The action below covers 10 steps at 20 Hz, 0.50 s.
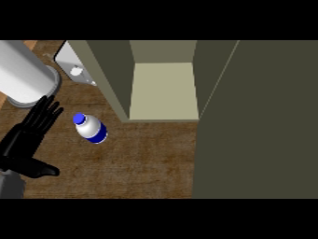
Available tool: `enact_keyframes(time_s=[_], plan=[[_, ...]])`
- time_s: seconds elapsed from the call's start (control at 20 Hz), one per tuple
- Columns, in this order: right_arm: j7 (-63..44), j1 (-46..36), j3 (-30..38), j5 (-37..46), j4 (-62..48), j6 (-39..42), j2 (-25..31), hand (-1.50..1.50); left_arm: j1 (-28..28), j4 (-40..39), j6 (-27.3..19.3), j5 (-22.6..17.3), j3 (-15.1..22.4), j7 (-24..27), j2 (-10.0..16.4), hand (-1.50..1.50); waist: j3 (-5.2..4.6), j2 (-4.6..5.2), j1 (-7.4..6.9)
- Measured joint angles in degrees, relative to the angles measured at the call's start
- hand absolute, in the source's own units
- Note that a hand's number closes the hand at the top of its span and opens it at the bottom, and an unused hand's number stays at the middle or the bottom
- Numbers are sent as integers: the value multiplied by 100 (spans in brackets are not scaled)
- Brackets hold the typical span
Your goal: Pick up the bottled water, place it into the cabinet and close the cabinet
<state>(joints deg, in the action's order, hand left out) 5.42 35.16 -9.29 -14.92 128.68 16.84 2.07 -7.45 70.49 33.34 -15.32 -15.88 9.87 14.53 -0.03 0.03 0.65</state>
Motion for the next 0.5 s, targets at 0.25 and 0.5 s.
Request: enact_keyframes(time_s=[0.25, 0.5], plan=[[-66, 23, 9, -56, 122, 23, 34, -150, -398, -1158, 53, 405, 8, 591, 101, -150, -1, 4, 11], [0, 141, -178, 80, 164, 16, -27, -150, -988, -2476, 69, 652, -78, 1068, 245, -150, -4, 10, 35]])
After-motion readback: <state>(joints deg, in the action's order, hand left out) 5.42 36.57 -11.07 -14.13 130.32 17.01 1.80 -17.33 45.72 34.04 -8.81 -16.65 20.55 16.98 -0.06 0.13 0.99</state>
